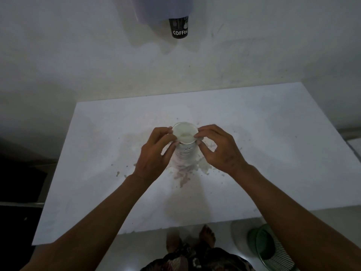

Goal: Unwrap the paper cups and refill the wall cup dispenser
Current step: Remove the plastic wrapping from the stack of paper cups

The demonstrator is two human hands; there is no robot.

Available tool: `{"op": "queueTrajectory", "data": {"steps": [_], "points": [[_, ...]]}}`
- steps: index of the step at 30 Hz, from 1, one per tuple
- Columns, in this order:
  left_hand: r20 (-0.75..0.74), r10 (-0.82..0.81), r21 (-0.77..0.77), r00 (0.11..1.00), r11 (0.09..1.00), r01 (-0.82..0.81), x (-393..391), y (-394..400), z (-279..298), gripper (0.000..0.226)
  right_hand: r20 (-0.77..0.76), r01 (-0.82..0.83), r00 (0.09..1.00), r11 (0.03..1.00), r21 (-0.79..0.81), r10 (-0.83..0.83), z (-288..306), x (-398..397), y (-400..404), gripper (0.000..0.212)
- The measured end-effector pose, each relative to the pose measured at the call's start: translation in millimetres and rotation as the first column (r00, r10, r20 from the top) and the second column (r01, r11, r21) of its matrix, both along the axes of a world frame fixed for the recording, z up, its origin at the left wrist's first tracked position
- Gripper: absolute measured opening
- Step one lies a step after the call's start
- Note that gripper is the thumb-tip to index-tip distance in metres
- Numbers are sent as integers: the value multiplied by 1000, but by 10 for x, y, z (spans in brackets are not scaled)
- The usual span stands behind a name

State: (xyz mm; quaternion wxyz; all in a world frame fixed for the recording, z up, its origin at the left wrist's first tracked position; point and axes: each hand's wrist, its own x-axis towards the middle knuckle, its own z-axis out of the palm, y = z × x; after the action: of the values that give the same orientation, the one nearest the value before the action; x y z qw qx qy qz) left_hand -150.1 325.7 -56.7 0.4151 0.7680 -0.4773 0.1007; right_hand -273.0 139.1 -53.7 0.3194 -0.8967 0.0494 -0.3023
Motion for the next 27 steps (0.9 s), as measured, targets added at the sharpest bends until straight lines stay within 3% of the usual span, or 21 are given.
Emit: {"op": "queueTrajectory", "data": {"steps": [5, 11, 16, 18, 20, 23, 25, 27], "points": [[8, -9, -5, 1000, 1000, 10, -70, 48, -55, 11, 127, 168, 976, 984, 57, -174, -160, -71, 226, 14], [-31, -50, -13, 998, 999, 50, -217, 119, -141, 5, 52, 159, 984, 968, 194, -172, -218, -119, 401, 8], [-59, 18, -18, 998, 1000, -19, -236, 127, -207, 11, -234, 343, 938, 787, 514, -256, -80, -1, 417, 9], [-175, 86, -57, 981, 994, -97, -265, 118, -215, 18, -303, 389, 920, 675, 627, -249, -49, 11, 403, 8], [-407, 202, -51, 891, 969, -242, -307, 88, -178, 29, -331, 405, 914, 564, 719, -235, -15, 10, 400, 7], [-729, 285, 72, 623, 936, -344, -235, 1, -125, 25, -322, 394, 917, 410, 823, -235, 4, 6, 387, 2], [-790, 318, 122, 524, 920, -374, -180, -41, -74, 28, -303, 362, 927, 319, 876, -220, 12, 6, 364, 12], [-775, 346, 136, 529, 909, -395, -147, -84, -24, 31, -316, 363, 930, 327, 873, -189, 27, 20, 340, 13]]}}
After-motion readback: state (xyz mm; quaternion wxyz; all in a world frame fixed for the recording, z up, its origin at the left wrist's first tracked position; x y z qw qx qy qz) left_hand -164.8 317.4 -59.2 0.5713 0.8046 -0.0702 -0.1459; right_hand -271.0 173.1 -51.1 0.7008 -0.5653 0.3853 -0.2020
